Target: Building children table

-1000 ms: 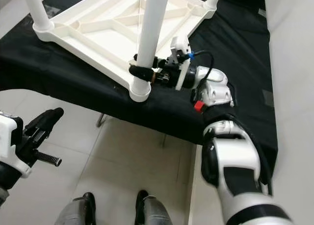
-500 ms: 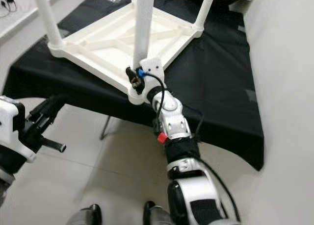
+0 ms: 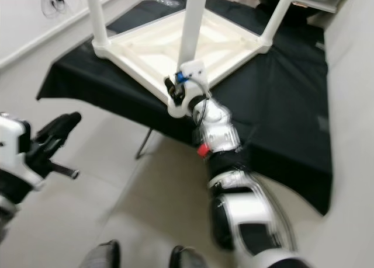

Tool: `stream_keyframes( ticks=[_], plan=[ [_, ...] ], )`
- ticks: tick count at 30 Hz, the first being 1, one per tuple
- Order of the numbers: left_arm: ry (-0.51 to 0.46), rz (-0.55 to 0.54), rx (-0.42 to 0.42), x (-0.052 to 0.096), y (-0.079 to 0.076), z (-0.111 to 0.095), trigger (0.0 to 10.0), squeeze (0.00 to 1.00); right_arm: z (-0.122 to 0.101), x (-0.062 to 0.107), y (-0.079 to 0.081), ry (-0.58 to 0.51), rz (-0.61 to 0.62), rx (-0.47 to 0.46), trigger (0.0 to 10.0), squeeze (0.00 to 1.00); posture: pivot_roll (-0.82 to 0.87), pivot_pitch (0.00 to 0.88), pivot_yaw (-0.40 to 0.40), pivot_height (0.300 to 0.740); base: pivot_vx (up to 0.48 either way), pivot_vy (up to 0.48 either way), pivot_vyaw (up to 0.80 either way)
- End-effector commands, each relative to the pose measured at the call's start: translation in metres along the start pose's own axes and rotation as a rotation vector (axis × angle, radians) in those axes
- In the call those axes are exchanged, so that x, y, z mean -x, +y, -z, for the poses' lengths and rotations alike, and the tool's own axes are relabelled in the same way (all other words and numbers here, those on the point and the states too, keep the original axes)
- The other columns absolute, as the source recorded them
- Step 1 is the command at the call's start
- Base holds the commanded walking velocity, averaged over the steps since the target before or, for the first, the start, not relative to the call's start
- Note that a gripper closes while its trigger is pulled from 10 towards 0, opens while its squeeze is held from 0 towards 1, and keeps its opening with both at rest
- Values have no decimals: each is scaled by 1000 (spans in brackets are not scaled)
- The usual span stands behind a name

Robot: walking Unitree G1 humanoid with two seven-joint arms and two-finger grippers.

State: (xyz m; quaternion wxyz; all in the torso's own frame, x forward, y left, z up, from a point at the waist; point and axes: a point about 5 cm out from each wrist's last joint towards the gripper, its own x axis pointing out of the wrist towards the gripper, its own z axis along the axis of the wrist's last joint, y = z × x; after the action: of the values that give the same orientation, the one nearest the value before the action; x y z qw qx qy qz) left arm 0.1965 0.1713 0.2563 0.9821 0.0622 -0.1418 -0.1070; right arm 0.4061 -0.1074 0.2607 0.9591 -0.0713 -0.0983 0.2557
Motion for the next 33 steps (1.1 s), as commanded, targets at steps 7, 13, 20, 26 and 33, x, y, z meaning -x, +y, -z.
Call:
stream_keyframes(
  ticks=[7,13,20,26,33],
  plan=[
    [18,10,2,6,-5,1,10000,0,-6,0,-5,-44,-150,-18,10000,0,166,273,-135,740,0,0,0],
    [23,0,1,11,-6,0,10000,0,-15,-3,3,-62,-344,-5,10000,0,191,296,-154,740,0,0,0],
    [29,-11,-4,18,-9,-2,10000,0,-33,0,1,-131,-581,-115,10000,0,215,314,-173,740,0,0,0],
    [41,-25,-9,21,-7,0,10000,0,-41,6,-10,-186,-639,-200,4431,0,233,337,-183,740,0,0,0],
    [41,-34,-20,20,-4,-1,10000,0,-38,15,-17,-195,-694,-210,0,0,225,333,-175,740,0,0,0]
  ],
)
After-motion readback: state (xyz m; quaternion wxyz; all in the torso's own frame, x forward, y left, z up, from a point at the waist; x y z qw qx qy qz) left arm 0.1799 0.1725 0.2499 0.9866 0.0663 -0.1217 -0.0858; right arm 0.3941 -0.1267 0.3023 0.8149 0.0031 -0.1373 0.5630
